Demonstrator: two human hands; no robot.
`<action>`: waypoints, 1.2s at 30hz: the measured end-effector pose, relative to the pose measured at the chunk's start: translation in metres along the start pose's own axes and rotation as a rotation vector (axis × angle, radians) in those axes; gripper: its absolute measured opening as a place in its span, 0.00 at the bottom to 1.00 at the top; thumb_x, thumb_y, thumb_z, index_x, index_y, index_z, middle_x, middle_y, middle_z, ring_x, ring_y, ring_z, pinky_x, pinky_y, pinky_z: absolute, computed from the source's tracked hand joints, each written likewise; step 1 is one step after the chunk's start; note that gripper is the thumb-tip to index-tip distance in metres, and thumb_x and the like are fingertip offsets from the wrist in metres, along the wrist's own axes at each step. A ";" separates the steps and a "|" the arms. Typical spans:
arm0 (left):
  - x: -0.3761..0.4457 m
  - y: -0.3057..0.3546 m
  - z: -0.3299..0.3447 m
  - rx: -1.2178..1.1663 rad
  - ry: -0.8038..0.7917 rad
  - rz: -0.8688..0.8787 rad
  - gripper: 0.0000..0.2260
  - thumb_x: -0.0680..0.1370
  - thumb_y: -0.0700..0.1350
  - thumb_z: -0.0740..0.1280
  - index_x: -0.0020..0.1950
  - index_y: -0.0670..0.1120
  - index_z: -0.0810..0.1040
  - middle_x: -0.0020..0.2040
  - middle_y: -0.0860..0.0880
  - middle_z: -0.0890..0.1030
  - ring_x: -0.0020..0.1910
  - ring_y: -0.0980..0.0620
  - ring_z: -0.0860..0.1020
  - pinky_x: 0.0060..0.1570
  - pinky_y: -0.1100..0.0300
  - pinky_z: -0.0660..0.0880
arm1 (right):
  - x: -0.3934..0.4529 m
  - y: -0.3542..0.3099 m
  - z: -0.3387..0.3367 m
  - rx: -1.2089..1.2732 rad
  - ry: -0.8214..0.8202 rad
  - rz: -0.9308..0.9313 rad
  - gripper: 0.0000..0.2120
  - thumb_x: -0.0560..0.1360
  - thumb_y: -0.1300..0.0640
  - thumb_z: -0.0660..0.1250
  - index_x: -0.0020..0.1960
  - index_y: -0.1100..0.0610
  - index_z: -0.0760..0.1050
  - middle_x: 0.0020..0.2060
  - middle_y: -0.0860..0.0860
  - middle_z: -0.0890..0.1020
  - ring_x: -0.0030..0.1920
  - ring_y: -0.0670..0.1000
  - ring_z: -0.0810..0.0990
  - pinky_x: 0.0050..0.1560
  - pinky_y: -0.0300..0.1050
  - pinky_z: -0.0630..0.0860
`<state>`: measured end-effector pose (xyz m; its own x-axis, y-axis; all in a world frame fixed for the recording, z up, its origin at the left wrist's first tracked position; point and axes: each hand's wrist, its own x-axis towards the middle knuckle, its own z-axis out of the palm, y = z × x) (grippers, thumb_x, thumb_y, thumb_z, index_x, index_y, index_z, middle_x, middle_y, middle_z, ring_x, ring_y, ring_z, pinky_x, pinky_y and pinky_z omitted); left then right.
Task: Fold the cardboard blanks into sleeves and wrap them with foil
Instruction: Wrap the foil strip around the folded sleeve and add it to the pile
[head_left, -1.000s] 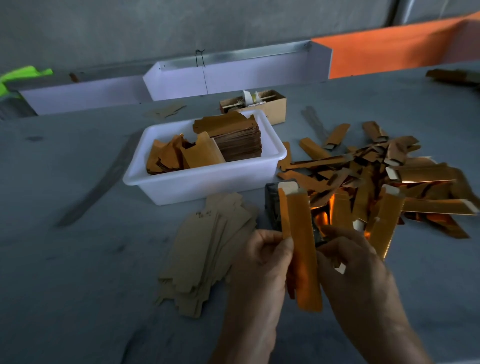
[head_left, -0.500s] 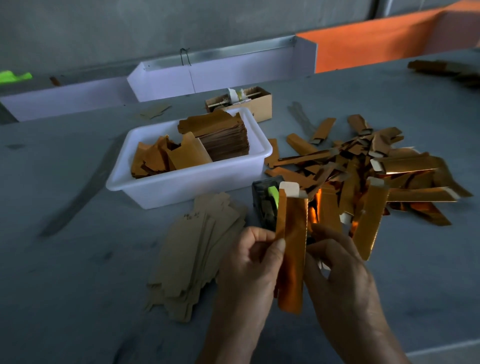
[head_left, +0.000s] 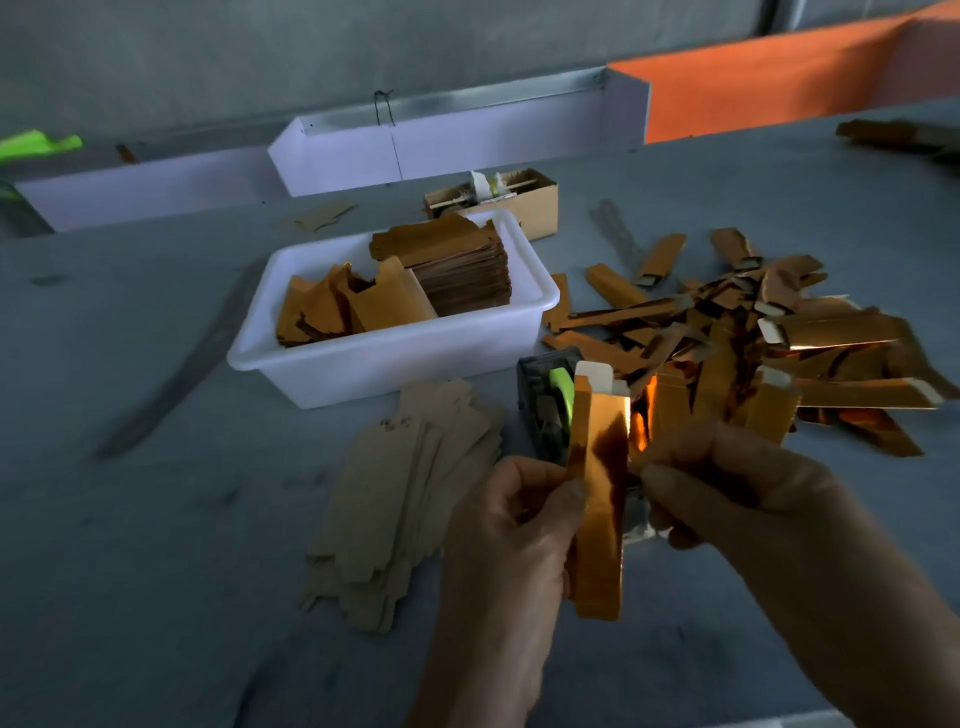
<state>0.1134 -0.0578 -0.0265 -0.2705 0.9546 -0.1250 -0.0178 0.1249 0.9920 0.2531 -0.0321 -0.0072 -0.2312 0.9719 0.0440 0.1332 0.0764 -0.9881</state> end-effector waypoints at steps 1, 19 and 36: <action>0.000 0.000 0.000 0.000 0.005 0.000 0.05 0.74 0.44 0.69 0.38 0.47 0.79 0.29 0.52 0.80 0.26 0.58 0.76 0.25 0.67 0.72 | 0.000 -0.001 0.001 -0.001 -0.048 -0.014 0.07 0.63 0.53 0.66 0.38 0.45 0.81 0.35 0.46 0.82 0.35 0.43 0.79 0.32 0.32 0.74; -0.007 0.008 -0.004 -0.076 -0.101 -0.112 0.08 0.75 0.39 0.68 0.38 0.48 0.84 0.36 0.45 0.85 0.37 0.48 0.84 0.37 0.60 0.80 | 0.004 0.000 0.010 -0.491 0.047 -0.164 0.12 0.70 0.56 0.69 0.43 0.45 0.66 0.35 0.44 0.81 0.39 0.37 0.79 0.38 0.34 0.78; -0.015 -0.012 0.015 0.169 0.183 0.222 0.07 0.75 0.42 0.68 0.37 0.50 0.81 0.34 0.47 0.82 0.33 0.52 0.81 0.34 0.54 0.79 | -0.002 -0.021 0.022 -0.782 0.146 -0.030 0.12 0.74 0.47 0.65 0.48 0.46 0.62 0.37 0.44 0.79 0.38 0.45 0.79 0.39 0.42 0.78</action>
<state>0.1321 -0.0696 -0.0366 -0.4185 0.9010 0.1146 0.2169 -0.0234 0.9759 0.2291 -0.0402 0.0099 -0.1238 0.9822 0.1415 0.7792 0.1845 -0.5990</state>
